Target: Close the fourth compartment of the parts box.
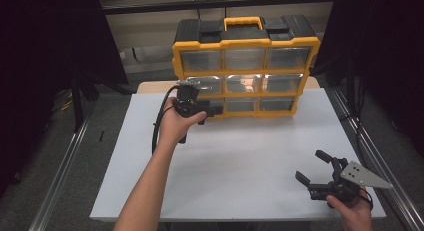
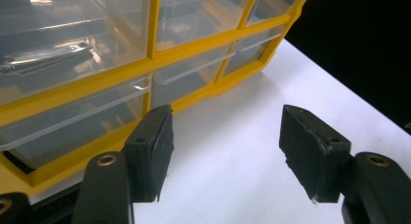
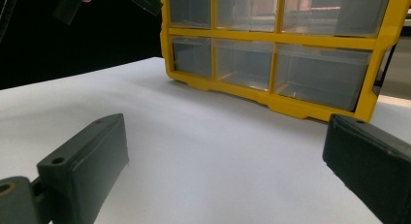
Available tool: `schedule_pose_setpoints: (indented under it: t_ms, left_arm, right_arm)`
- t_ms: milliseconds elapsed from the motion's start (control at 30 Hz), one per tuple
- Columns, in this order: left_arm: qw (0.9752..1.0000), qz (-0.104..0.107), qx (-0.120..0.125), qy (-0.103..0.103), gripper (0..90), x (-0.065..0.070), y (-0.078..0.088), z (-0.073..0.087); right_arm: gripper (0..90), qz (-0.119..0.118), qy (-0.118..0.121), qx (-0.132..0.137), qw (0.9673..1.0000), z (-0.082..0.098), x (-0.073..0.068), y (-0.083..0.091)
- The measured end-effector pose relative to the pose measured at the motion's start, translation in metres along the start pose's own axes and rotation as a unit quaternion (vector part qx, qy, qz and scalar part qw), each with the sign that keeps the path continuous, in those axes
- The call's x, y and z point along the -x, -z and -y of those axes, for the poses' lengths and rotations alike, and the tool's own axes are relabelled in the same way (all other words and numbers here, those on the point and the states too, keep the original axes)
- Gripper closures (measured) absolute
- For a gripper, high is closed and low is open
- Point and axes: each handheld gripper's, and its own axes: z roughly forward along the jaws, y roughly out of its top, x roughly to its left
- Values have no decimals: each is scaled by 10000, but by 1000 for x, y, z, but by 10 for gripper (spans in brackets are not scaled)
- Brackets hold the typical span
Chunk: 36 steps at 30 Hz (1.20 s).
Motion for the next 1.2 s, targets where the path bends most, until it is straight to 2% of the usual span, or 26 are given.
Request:
schedule_pose_setpoints:
  t_ms: [133, 233, 333, 500, 600, 633, 667, 867, 1000, 1200]
  left_arm:
    - [9999, -22, 10, -100, 328, 0, 3, 4]
    - [9999, 35, 114, -107, 298, 2, 4, 8]
    - [9998, 60, 112, -162, 282, 2, 7, 11]
    - [9997, 90, 166, -126, 264, 2, 7, 18]
    - [9997, 78, 140, -168, 247, 2, 8, 21]
    - [9996, 142, 155, -162, 242, 2, 9, 23]
    - [9997, 97, 159, -178, 234, 3, 9, 24]
    - [9994, 138, 228, -232, 190, 1, 12, 32]
    - [9993, 104, 180, -305, 162, 0, 13, 38]
    - [9990, 164, 284, -316, 135, -1, 17, 47]
  right_arm:
    - [22, -35, 11, -7, 10000, 0, 0, -1]
    - [22, -11, -12, -21, 10000, 1, 0, -1]
    - [22, 15, -9, -14, 10000, 1, 0, 0]
    - [22, -3, 19, -32, 10000, 1, 0, 1]
    - [22, -11, 21, -20, 10000, 1, 0, 1]
    - [22, -22, 21, -22, 10000, 1, 0, 1]
    - [22, -7, 34, -31, 10000, 1, 0, 1]
    - [22, 6, 11, -35, 10000, 1, 0, 0]
    - [22, 10, 2, -33, 10000, 1, 0, 0]
    - [22, 1, 37, -30, 10000, 1, 0, 1]
